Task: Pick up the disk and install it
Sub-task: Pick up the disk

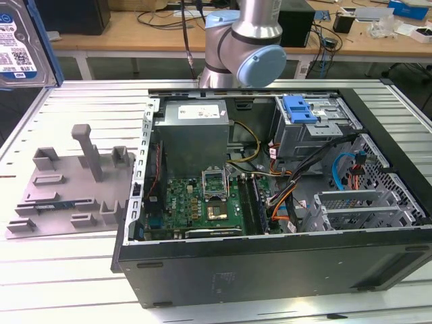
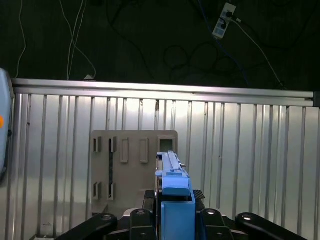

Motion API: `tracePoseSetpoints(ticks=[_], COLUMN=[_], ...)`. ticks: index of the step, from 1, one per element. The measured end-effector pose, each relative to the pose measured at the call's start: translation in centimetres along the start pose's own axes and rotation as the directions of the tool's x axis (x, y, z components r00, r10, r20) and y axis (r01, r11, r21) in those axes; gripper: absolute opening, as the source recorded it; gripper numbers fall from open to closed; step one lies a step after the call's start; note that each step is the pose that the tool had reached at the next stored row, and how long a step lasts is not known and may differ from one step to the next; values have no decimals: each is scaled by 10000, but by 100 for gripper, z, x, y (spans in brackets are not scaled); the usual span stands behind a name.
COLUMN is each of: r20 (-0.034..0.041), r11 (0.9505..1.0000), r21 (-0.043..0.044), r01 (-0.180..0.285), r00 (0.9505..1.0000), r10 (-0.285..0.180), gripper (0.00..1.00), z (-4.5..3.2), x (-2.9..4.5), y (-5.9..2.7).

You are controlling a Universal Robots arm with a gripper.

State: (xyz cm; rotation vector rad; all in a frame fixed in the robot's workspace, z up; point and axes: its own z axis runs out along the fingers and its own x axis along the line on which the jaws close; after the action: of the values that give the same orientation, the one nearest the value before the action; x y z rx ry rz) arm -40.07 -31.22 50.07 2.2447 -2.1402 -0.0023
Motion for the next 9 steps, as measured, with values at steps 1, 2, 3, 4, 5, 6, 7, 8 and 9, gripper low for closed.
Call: tracePoseSetpoints(ticks=[1,2,3,4,5,6,7,8,9], r20=[0,1,1,1,2,3,3,3,3], r11=[10000,10000,10000,10000,10000,10000,10000,10000,10000], r21=[0,-2,-5,-16,-37,-45,-47,-48,-49], r01=[1,0,0,0,2,1,1,1,0], r00=[10000,10000,10000,10000,10000,10000,10000,10000,10000], r10=[-1,0,0,0,-2,-1,-1,-1,0], gripper=[37,37,37,37,37,37,37,37,37], z=[-2,-5,-8,-19,-29,-32,-33,-34,-34], x=[14,32,46,83,109,126,138,150,161], y=[-22,-54,-76,-134,-182,-213,-235,-254,-274])
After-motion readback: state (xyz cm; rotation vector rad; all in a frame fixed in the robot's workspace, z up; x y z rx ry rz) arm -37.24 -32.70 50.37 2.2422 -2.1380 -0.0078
